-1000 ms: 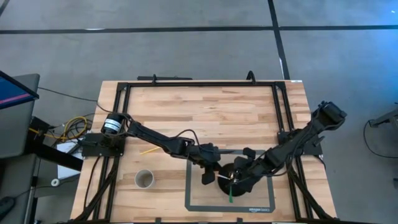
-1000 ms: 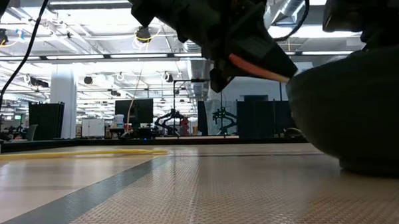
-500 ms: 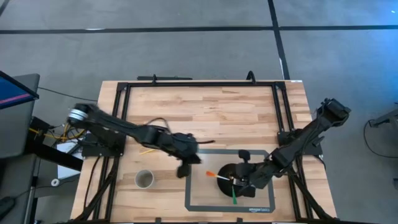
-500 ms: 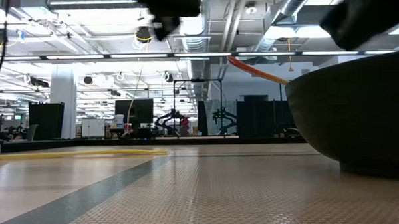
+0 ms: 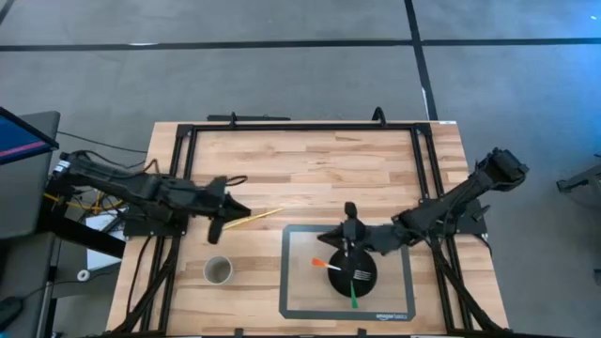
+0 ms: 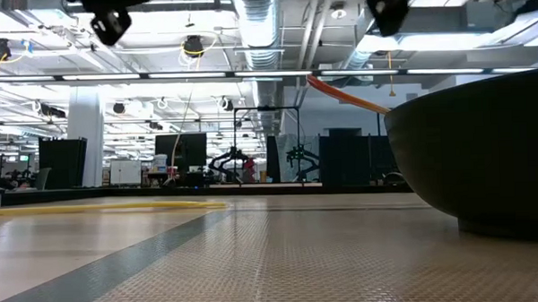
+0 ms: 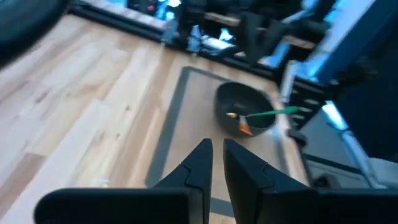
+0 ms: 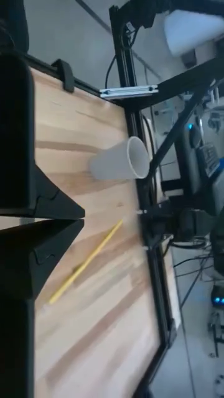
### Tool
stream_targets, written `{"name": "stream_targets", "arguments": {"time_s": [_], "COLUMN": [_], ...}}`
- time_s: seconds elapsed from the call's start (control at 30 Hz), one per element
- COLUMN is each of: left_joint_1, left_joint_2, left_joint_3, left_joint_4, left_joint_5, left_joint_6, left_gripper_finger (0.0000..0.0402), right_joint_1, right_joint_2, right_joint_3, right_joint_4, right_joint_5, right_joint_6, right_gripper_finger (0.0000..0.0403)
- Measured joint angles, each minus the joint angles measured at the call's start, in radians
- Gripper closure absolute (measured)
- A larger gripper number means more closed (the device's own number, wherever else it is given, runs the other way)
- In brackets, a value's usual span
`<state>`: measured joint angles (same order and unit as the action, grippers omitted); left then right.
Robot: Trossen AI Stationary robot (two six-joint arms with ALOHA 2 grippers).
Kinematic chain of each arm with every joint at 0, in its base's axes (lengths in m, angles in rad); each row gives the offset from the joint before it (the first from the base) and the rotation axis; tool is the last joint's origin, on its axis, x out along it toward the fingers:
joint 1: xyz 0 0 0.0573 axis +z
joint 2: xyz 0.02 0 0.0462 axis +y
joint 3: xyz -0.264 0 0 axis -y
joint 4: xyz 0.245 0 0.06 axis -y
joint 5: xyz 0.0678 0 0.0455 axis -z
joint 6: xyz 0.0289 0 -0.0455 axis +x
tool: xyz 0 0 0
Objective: Pick & Place Utensil
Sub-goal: Put the white cup on the transparent mat
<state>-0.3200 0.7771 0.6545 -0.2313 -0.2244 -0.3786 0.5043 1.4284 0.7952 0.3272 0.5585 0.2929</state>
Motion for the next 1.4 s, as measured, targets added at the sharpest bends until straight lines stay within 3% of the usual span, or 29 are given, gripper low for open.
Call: {"name": "stream_targets", "arguments": {"time_s": [0.2, 0.4, 0.5, 0.67, 0.77, 0.87, 1.07, 1.23, 1.4], "left_joint_1": [-0.003, -0.014, -0.04, -0.137, -0.203, -0.265, -0.401, -0.5, -0.576], "left_joint_2": [-0.084, -0.007, 0.051, 0.166, 0.237, 0.295, 0.385, 0.426, 0.488], "left_joint_3": [-0.032, -0.026, 0.033, 0.187, 0.291, 0.332, 0.33, 0.331, 0.331], "left_joint_4": [0.008, 0.028, 0.028, 0.015, -0.091, -0.231, -0.42, -0.479, -0.521], "left_joint_5": [0.068, 0.094, 0.1, -0.028, -0.107, -0.122, -0.052, 0.002, 0.041], "left_joint_6": [0.027, 0.145, 0.176, 0.32, 0.34, 0.232, -0.086, -0.366, -0.523], "left_gripper_finger": [0.0357, 0.0329, 0.0316, 0.0316, 0.0316, 0.0316, 0.0315, 0.0308, 0.0278], "right_joint_1": [-0.098, -0.156, -0.175, -0.214, -0.231, -0.232, -0.231, -0.231, -0.231], "right_joint_2": [0.0, -0.001, 0.0, -0.002, -0.003, -0.002, 0.0, 0.0, 0.0], "right_joint_3": [0.0, 0.0, 0.0, 0.0, 0.0, 0.0, 0.0, 0.0, 0.0], "right_joint_4": [0.077, 0.14, 0.14, 0.143, 0.145, 0.131, 0.073, 0.066, 0.063], "right_joint_5": [-0.131, -0.17, -0.168, -0.167, -0.166, -0.167, -0.168, -0.168, -0.168], "right_joint_6": [-0.111, -0.247, -0.288, -0.295, -0.293, -0.293, -0.283, -0.242, -0.242], "right_gripper_finger": [0.0361, 0.0309, 0.0291, 0.0278, 0.0276, 0.0278, 0.0287, 0.0289, 0.029]}}
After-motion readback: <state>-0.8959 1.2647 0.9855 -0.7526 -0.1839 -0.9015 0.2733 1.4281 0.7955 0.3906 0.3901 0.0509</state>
